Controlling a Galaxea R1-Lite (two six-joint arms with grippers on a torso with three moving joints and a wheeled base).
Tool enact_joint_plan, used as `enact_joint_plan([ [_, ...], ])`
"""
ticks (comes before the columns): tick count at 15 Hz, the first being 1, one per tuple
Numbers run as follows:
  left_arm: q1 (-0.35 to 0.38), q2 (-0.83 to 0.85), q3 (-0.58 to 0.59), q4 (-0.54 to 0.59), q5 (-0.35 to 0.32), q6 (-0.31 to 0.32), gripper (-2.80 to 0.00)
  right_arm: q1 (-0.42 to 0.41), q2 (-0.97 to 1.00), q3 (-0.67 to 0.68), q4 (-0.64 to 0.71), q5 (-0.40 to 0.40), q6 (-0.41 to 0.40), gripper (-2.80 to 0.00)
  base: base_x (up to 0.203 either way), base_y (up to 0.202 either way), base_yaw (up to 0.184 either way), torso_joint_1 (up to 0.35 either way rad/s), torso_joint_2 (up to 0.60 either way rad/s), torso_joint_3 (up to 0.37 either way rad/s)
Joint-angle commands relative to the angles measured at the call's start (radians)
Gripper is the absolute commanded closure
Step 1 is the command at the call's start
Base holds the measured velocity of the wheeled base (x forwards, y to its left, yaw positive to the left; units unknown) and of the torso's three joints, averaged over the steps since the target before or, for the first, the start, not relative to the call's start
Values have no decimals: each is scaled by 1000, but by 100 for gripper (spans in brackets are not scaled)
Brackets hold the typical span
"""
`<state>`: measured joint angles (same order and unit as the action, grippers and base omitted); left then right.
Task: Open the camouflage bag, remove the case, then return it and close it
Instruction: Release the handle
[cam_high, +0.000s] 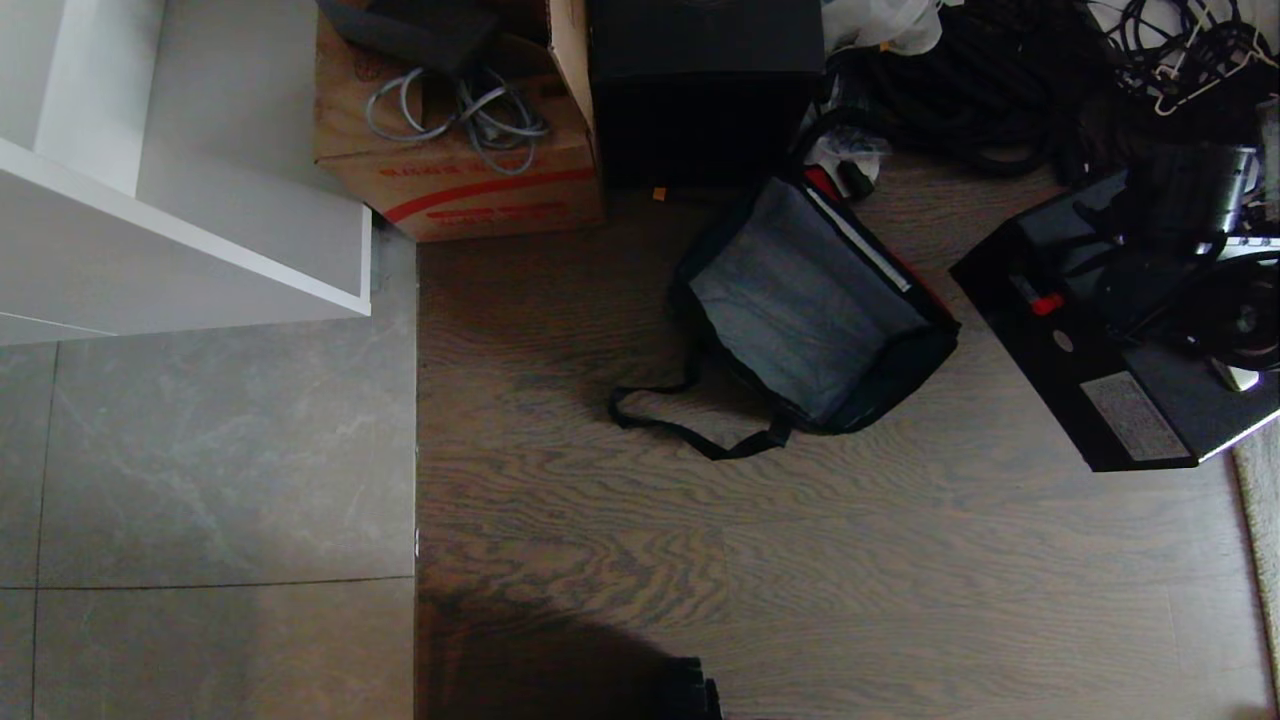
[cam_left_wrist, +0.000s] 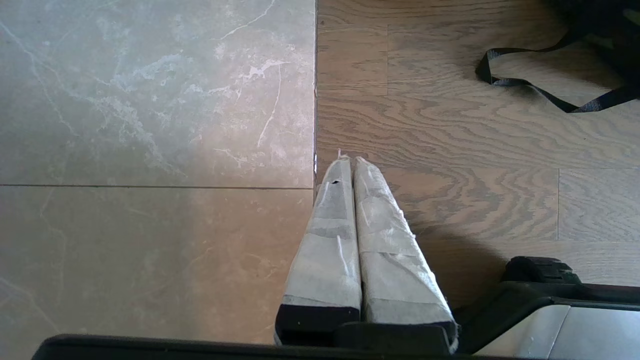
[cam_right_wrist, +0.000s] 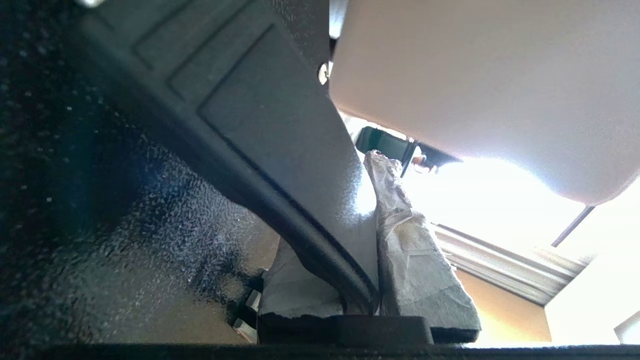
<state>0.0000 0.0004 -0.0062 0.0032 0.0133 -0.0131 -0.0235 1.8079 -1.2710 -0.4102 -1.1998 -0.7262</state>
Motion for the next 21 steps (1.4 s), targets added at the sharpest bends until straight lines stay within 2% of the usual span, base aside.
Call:
enact_joint_plan([
  [1, 0, 0, 0, 0, 1, -1, 0, -6, 76, -6, -1, -9, 16, 0, 0, 0, 0, 0, 0, 0],
  [8, 0, 0, 0, 0, 1, -1, 0, 9, 265, -95, -1, -7, 94, 0, 0, 0, 0, 0, 0, 0],
  [11, 0, 0, 0, 0, 1, -1, 0, 11, 305, -95, 6, -7, 131, 0, 0, 0, 0, 0, 0, 0],
  [12, 0, 0, 0, 0, 1, -1, 0, 14, 317, -95, 11, -1, 134, -280, 0, 0, 0, 0, 0, 0],
  [13, 0, 0, 0, 0, 1, -1, 0, 35, 327, -83, 12, 33, 141, -280, 0, 0, 0, 0, 0, 0],
  [14, 0, 0, 0, 0, 1, -1, 0, 63, 342, -68, 14, 95, 175, -280, 0, 0, 0, 0, 0, 0],
  [16, 0, 0, 0, 0, 1, -1, 0, 111, 354, -49, 35, 161, 235, -280, 0, 0, 0, 0, 0, 0],
  [18, 0, 0, 0, 0, 1, -1, 0, 144, 345, -23, 56, 275, 309, -280, 0, 0, 0, 0, 0, 0],
  [21, 0, 0, 0, 0, 1, -1, 0, 158, 271, 48, 73, 306, 323, -280, 0, 0, 0, 0, 0, 0],
])
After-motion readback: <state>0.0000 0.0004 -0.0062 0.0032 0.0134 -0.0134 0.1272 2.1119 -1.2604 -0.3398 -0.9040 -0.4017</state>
